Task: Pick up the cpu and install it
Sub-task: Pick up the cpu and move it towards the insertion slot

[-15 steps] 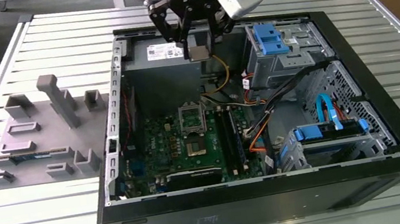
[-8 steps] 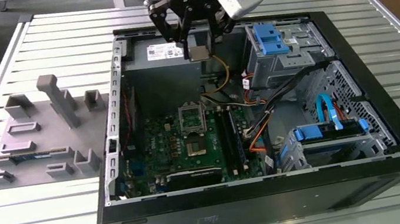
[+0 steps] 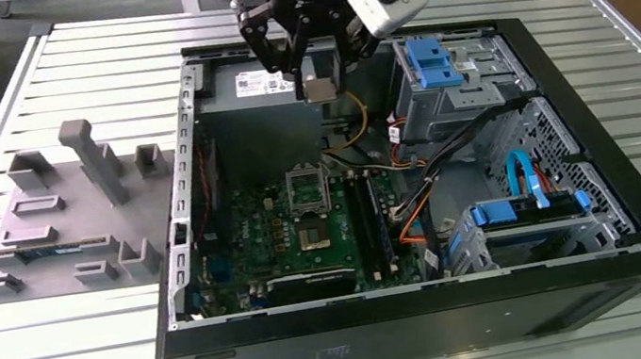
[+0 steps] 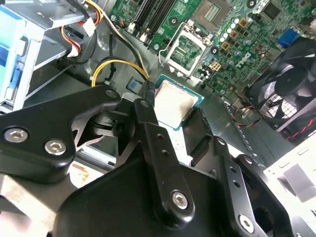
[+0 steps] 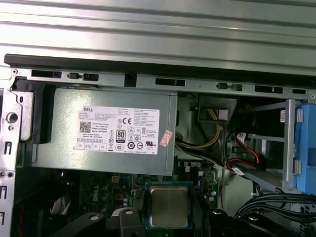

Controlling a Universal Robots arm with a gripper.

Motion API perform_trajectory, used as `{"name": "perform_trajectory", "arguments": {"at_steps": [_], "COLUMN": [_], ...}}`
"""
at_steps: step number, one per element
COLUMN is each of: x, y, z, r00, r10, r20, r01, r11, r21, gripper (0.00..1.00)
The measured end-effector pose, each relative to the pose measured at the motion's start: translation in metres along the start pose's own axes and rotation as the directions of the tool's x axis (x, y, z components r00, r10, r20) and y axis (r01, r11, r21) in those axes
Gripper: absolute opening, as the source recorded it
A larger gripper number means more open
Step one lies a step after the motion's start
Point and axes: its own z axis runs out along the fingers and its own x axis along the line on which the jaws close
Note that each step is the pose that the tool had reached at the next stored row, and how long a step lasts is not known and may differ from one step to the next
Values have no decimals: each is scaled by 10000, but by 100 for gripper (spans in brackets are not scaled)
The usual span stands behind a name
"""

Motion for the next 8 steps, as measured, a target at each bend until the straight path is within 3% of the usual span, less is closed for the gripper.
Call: {"name": "perform_trajectory", "arguments": {"at_steps": [8], "x": [6], "y": [-114], "z": [-5], "r00": [10000], "r10": [-1], "r20": [0], "r01": [1], "r11": [10000], "r21": [0], "gripper": [47]}}
